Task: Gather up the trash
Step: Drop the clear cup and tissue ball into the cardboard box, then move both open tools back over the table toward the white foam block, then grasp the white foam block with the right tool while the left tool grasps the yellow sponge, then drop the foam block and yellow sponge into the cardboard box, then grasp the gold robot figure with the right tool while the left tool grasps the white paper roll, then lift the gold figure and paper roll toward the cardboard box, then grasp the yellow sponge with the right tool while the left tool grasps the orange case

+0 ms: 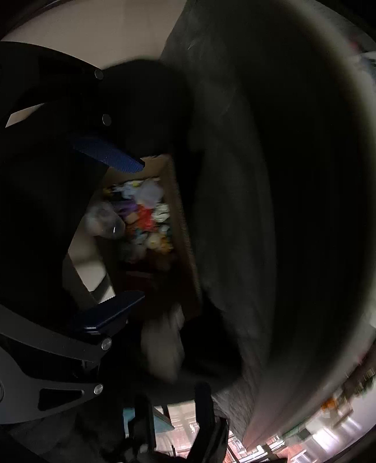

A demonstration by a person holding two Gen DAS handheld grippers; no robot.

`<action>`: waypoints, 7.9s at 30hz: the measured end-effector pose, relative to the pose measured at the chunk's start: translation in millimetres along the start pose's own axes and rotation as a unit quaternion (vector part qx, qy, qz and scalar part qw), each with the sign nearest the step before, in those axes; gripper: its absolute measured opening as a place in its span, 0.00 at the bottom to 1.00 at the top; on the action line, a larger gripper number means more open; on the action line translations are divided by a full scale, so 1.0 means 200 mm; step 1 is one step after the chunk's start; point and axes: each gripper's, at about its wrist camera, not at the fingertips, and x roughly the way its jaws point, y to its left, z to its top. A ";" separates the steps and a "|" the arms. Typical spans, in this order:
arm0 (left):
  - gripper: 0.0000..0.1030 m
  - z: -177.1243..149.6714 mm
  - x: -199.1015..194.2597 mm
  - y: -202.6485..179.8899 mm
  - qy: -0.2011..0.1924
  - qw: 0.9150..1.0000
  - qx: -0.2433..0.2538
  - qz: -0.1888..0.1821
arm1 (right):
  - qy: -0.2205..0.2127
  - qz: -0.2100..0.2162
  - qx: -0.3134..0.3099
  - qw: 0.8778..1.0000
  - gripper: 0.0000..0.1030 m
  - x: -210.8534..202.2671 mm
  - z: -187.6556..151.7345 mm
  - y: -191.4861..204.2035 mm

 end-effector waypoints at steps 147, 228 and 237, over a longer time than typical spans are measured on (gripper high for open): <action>0.37 1.78 -0.21 -0.07 -0.181 0.977 0.054 0.095 | -0.109 -0.188 0.184 0.959 0.37 -0.54 0.95 -1.10; 0.94 1.53 -0.48 0.23 -0.239 0.814 -0.467 0.249 | -0.079 -0.136 -0.010 0.988 0.53 -0.33 1.62 -1.33; 0.95 1.72 -0.31 0.39 -0.160 0.789 -0.512 0.298 | -0.079 -0.109 0.003 0.991 0.52 -0.34 1.65 -1.36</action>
